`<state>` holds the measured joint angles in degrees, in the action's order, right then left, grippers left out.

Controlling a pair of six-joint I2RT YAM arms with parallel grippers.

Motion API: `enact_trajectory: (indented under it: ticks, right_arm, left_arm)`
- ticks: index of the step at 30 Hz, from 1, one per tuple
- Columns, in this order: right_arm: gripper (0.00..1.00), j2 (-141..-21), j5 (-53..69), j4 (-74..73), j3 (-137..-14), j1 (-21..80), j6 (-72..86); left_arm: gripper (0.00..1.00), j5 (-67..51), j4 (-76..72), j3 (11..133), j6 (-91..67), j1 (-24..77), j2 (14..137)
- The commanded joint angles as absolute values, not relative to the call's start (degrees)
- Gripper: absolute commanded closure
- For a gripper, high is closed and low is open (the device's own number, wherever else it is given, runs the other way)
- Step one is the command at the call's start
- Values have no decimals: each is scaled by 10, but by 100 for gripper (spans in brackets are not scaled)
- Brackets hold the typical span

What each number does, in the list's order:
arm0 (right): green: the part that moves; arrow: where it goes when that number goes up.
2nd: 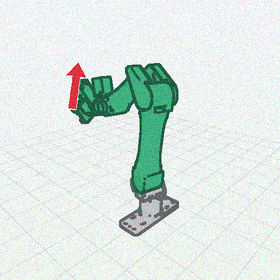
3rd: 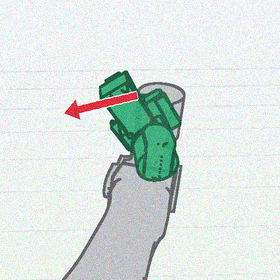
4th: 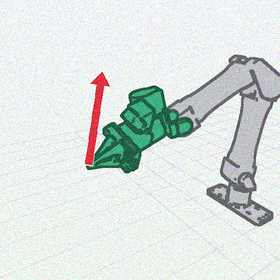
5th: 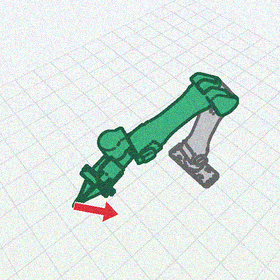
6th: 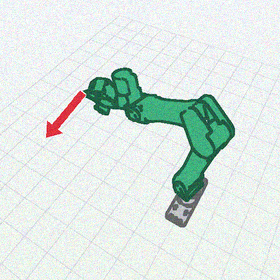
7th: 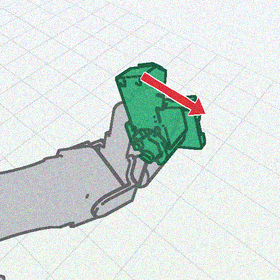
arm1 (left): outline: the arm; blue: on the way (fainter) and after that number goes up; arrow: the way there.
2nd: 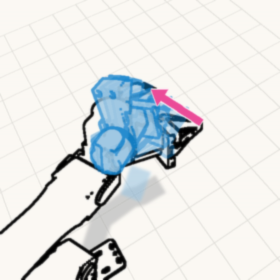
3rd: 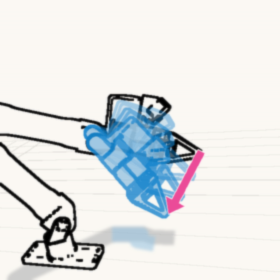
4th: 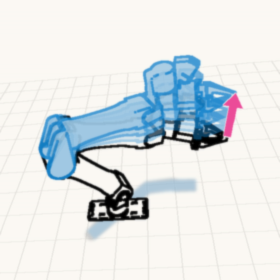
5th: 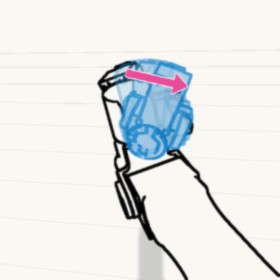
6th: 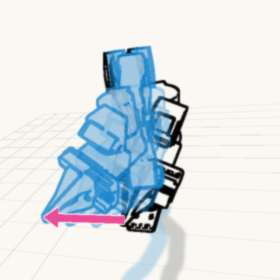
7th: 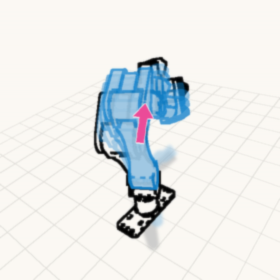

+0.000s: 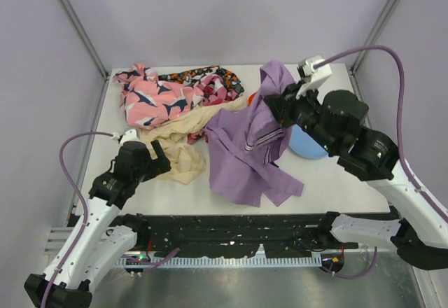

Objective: Pick out a specific cloth from the pile

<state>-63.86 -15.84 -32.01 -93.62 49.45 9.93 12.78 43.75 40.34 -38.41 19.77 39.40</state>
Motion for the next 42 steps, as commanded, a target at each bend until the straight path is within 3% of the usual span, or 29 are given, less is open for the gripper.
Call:
enact_trajectory:
  ticks: [1, 4, 8, 12, 19, 21, 23, 24, 25, 28, 33, 39, 42]
  right_arm:
    - [95, -500, -271, -265, -816, 494, 79]
    - [95, -458, -277, -272, -752, 493, 99]
    - [95, -464, -185, -265, -677, 492, 127]
    - [95, -553, 28, -166, -534, 493, 168]
    - [93, -690, -152, -116, -373, 493, 307]
    - [86, -700, -176, -103, -349, 491, 308]
    - [51, -686, -178, -109, -352, 492, 307]
    - [40, -663, -164, -113, -358, 491, 306]
    - [37, -649, -157, -119, -362, 491, 305]
    - [5, -561, -118, -147, -401, 491, 303]
    - [5, -427, -70, -146, -426, 490, 303]
    - [5, -346, -243, -246, -465, 491, 317]
    - [5, -313, -274, -254, -447, 491, 332]
  left_arm:
    - [0, 151, 437, 389, -383, 199, 374]
    - [0, 156, 440, 388, -384, 199, 369]
    - [0, 152, 434, 377, -386, 199, 363]
    - [0, 152, 426, 358, -388, 199, 360]
    - [0, 146, 417, 349, -385, 199, 357]
    - [0, 142, 410, 346, -383, 199, 356]
    - [0, 137, 403, 343, -381, 199, 355]
    - [0, 134, 404, 344, -379, 199, 355]
    - [0, 133, 407, 346, -377, 199, 355]
    - [0, 127, 406, 346, -375, 199, 344]
    - [0, 115, 396, 338, -374, 199, 316]
    - [1, 104, 381, 325, -374, 199, 286]
    - [0, 107, 386, 323, -374, 199, 278]
